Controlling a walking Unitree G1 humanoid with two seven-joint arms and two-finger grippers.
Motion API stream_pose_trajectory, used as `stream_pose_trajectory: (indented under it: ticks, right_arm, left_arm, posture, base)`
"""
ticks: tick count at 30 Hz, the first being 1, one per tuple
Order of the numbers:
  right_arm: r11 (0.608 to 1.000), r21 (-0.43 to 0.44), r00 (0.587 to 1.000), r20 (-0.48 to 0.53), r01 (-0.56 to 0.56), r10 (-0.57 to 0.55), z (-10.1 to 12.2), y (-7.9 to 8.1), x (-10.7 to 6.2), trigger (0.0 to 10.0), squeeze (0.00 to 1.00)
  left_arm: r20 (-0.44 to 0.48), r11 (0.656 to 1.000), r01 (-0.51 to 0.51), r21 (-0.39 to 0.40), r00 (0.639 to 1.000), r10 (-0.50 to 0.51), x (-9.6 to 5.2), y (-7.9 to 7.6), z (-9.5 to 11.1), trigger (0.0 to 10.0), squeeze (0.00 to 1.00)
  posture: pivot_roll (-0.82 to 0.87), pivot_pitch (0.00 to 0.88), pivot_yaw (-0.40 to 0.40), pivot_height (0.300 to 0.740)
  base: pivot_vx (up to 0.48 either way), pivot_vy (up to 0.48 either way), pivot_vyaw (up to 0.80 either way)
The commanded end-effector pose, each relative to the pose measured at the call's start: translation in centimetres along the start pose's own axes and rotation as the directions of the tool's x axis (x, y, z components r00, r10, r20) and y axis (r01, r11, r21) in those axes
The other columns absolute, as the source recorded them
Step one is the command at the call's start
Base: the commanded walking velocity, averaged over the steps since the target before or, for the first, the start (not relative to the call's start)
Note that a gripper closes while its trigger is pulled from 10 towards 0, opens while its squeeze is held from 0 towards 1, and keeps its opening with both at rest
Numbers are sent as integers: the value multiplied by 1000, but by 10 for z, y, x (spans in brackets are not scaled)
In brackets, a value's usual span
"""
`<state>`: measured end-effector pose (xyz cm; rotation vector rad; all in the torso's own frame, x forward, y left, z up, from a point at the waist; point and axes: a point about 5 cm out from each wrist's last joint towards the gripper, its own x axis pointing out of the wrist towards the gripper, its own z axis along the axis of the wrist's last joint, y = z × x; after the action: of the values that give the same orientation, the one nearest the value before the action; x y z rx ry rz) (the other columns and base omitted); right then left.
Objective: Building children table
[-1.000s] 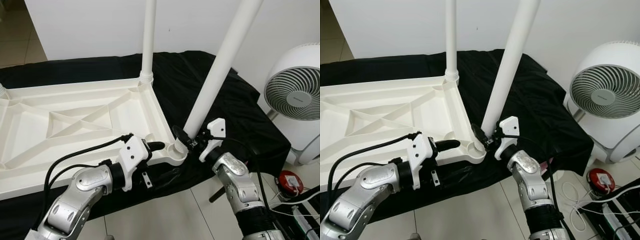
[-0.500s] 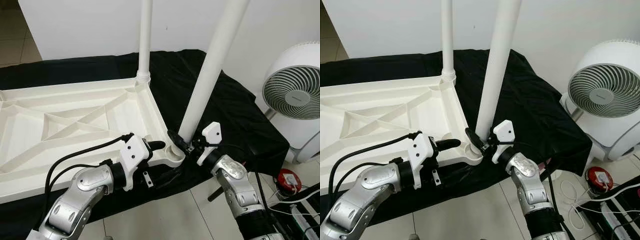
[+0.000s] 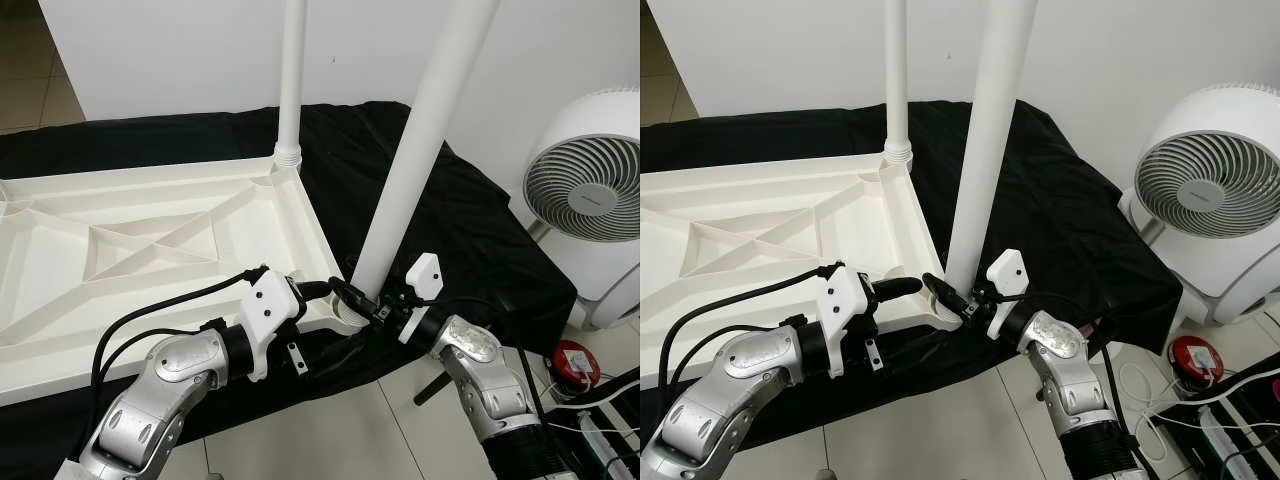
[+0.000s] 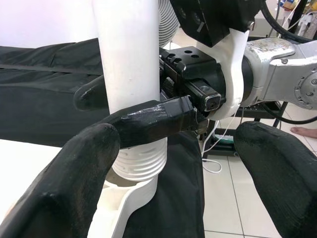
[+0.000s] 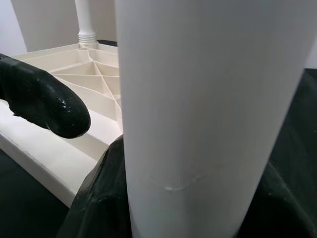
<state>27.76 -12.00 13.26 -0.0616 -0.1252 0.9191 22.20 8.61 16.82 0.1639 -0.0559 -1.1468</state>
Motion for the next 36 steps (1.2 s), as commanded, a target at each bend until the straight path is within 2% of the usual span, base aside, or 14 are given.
stream_pose_trajectory:
  ticks: [1,9,12,23,27,30,33,35,36]
  right_arm:
    - [994,111,991,-130,13,2,-28,1,-12,10000,0]
    - [988,132,989,-134,78,-61,-30,-8,-9,10000,0]
    - [986,150,992,-116,68,-50,-29,-4,-1,10000,0]
    - [977,209,996,-87,45,-27,-32,10,10,10000,0]
    - [980,192,996,-82,55,-40,-35,14,5,10000,0]
    - [974,185,990,-77,129,-117,-36,10,-4,10000,0]
    - [972,186,988,-72,146,-135,-36,9,-5,10000,0]
    - [963,189,982,-47,191,-185,-35,7,-6,10000,0]
    - [964,165,978,-40,207,-203,-35,9,-7,10000,0]
  left_arm:
    - [-11,999,-36,4,999,36,1,2,-2,10000,0]
    - [-9,999,-41,7,999,41,2,4,-3,10000,0]
    - [-8,999,-42,9,999,42,2,3,-2,10000,0]
    - [-9,999,-48,9,999,48,2,3,-3,10000,0]
    - [-8,999,-51,10,999,51,2,2,-3,10000,0]
    - [-6,999,-51,10,999,52,2,2,-3,10000,0]
    - [-6,999,-51,11,999,51,2,2,-3,10000,0]
    - [-4,999,-50,12,999,50,2,2,-2,10000,0]
    - [-2,999,-49,13,999,49,3,3,-2,10000,0]
  posture:
    - [6,45,-79,740]
    - [4,46,-77,740]
    - [7,46,-77,740]
    - [12,48,-82,740]
    - [12,49,-83,740]
    - [4,49,-82,740]
    - [4,49,-82,740]
    - [1,49,-81,740]
    - [-2,49,-80,740]
  base:
    - [0,0,0]
    - [0,0,0]
    - [0,0,0]
    - [0,0,0]
    - [0,0,0]
    - [0,0,0]
    - [0,0,0]
    - [0,0,0]
    - [0,0,0]
